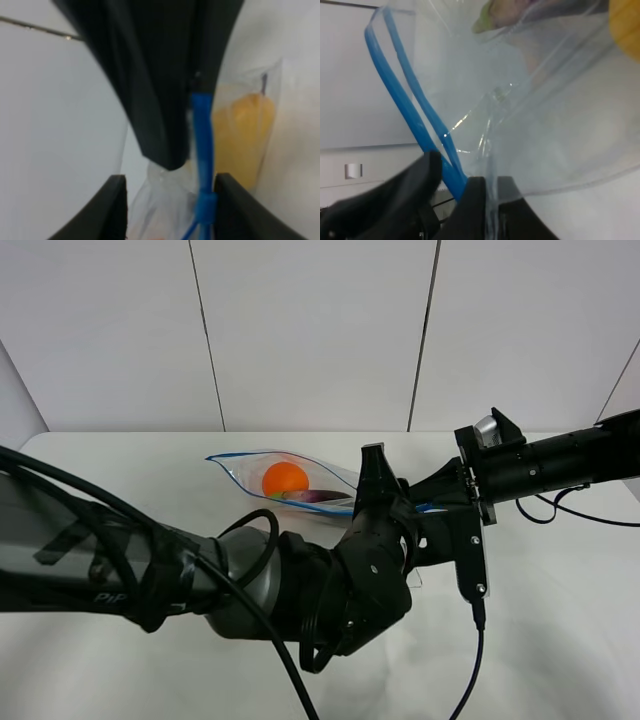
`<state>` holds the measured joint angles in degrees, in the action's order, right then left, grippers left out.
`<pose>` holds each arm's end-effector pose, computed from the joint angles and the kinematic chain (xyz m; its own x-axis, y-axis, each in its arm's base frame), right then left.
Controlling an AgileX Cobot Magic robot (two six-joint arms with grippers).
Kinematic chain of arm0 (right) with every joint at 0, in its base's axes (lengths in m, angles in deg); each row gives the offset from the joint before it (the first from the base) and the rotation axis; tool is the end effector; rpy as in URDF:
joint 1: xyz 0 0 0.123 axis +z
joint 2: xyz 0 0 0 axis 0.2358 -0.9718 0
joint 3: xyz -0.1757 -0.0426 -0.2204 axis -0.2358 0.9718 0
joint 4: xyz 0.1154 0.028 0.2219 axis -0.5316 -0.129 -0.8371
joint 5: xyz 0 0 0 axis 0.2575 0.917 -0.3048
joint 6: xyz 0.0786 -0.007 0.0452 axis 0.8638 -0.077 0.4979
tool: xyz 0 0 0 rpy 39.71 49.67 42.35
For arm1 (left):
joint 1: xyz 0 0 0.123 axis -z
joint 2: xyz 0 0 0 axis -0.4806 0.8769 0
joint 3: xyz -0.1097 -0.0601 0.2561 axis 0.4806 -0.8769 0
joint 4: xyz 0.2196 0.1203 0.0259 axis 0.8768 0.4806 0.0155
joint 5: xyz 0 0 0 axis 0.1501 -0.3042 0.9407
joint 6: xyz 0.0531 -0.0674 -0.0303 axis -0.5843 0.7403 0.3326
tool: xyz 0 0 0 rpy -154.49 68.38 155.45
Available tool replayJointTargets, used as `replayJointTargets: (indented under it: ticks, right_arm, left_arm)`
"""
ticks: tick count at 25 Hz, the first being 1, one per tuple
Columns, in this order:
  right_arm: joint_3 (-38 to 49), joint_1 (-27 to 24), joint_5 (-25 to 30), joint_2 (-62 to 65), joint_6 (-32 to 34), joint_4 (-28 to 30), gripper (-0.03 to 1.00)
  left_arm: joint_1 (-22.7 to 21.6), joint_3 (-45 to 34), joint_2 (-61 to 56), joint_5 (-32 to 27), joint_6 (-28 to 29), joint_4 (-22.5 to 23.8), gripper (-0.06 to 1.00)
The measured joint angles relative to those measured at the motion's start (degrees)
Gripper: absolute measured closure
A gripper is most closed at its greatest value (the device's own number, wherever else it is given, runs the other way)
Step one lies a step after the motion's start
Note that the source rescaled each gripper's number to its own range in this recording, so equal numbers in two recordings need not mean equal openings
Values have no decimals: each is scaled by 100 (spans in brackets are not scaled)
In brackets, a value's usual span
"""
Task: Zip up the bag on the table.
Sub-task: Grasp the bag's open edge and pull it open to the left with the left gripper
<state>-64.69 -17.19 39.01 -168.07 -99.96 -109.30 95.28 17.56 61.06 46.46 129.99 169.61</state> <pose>0.3311 0.0619 0.1709 -0.9881 0.0849 -0.1284 -0.0794 0.4335 0.8976 0.2157 -0.3684 0.1586 0.2688 0.9159 -0.2980 0.5617 0.1023 0.8210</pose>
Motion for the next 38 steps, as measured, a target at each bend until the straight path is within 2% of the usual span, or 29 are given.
replayJointTargets:
  ticks: [4, 9, 16, 29, 38]
  right_arm:
    - [0, 0, 0, 0, 0, 0, 97]
    - [0, 0, 0, 0, 0, -17, 97]
    - [0, 0, 0, 0, 0, -31, 97]
    - [0, 0, 0, 2, 0, -6, 97]
    - [0, 0, 0, 2, 0, 1, 97]
  left_arm:
    - [6, 0, 0, -18, 0, 0, 54]
    - [6, 0, 0, -3, 0, 0, 66]
    - [6, 0, 0, 34, -6, 0, 72]
    - [6, 0, 0, 110, -699, -260, 93]
    - [6, 0, 0, 104, -968, -271, 94]
